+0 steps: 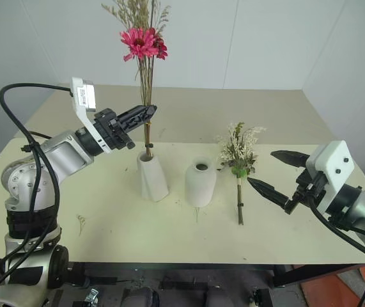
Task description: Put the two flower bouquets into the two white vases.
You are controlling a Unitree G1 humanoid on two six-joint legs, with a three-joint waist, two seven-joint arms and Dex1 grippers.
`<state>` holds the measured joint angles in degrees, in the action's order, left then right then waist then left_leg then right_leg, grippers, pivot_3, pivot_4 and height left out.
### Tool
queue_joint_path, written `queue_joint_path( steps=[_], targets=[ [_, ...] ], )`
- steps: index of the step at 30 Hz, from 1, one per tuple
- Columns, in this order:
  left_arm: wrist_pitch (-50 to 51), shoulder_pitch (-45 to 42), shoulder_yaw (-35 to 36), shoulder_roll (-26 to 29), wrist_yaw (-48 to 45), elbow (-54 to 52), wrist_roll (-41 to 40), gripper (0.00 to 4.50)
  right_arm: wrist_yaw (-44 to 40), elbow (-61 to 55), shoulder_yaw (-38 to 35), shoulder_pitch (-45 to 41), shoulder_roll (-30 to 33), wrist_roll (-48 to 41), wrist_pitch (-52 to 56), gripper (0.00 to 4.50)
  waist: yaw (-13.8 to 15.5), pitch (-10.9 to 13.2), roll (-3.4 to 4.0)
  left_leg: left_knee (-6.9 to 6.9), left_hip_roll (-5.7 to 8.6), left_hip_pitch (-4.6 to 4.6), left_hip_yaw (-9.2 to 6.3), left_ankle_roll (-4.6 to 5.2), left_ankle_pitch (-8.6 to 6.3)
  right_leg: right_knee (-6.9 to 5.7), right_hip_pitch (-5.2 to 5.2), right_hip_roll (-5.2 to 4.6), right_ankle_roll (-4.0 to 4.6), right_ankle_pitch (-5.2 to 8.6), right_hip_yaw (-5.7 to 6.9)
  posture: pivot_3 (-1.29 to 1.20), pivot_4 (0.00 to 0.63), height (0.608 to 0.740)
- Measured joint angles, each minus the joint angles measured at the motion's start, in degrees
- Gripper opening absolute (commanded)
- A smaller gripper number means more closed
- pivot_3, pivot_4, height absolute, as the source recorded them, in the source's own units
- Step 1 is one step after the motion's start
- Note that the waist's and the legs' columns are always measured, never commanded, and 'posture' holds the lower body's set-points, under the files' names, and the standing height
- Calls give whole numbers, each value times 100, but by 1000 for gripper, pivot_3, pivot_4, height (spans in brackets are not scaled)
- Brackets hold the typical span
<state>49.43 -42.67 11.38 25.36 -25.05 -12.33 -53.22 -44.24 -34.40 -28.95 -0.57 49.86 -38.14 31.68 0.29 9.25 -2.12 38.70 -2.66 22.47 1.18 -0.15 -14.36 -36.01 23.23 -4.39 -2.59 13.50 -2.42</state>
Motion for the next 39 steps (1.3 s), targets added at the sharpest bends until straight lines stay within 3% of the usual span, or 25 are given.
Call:
queue_joint_path(
  steps=[26, 34, 39],
  targets=[
    [-723, 497, -382, -167, -469, 322, 1135, 36, 335, -454, -422, 367, -10, -496, 251, 4500, 3, 0, -1, 1, 0, 2, -1, 1, 0, 0, 0, 0, -1, 0, 0, 0, 150, 740],
    [-680, 795, -326, -165, -473, 20, 1077, 36, 379, -460, -441, 367, -5, -537, 255, 4500, 4, 0, -1, 2, -1, 2, 0, 1, 0, 0, 0, 0, -1, 0, 0, 0, 150, 740],
    [-388, 940, -187, 108, -502, -238, 808, 1370, 393, -457, -440, 354, 0, -540, 255, 4500, -13, 0, 0, 2, -3, 0, -1, 1, 0, -1, 0, 0, -1, 0, 0, 0, 150, 740]
  ],
)
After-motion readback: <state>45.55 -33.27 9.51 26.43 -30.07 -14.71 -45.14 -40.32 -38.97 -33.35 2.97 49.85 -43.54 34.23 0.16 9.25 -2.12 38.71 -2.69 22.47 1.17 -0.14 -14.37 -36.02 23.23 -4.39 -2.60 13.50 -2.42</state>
